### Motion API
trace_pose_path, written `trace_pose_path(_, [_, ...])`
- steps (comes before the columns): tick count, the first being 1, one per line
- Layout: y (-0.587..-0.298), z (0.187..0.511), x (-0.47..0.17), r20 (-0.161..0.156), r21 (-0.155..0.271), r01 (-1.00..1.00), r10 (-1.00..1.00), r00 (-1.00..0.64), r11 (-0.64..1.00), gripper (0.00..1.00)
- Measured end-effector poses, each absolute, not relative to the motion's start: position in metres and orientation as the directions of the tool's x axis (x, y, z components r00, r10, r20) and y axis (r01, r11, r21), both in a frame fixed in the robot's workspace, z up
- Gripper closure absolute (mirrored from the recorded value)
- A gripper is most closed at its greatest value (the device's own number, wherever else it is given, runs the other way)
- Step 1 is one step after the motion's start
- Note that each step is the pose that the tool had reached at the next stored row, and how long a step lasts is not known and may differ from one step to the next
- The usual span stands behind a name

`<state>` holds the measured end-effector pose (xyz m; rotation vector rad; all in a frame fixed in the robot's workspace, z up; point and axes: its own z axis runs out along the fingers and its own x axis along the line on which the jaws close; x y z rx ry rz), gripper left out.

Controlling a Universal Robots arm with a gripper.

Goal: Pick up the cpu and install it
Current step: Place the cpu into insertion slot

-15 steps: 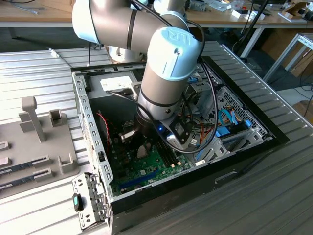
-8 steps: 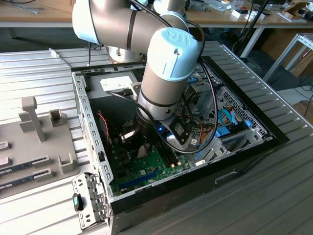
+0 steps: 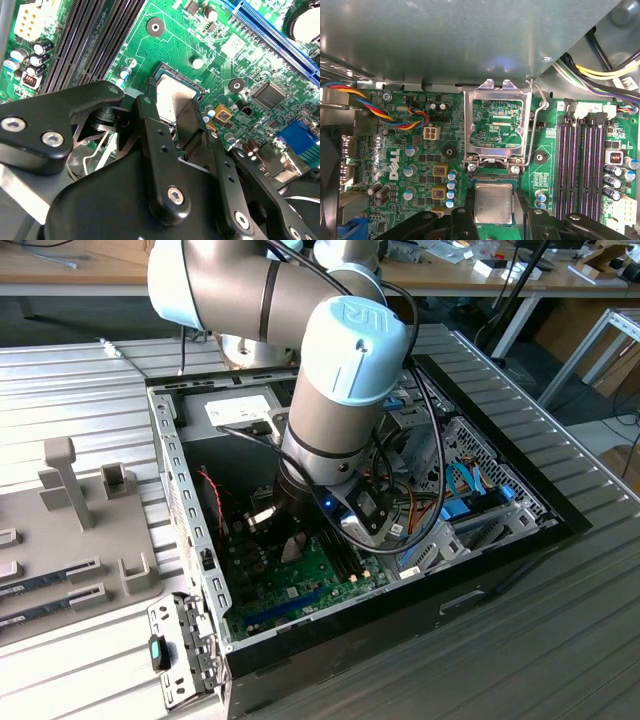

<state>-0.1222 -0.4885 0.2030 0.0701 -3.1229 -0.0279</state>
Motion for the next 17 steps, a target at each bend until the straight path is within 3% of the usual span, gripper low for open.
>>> trace_pose_path(17, [-0.4901,0.2047,-0.1224,0.017,0.028,-0.005,-0.006,-1.0,1.0,0.59])
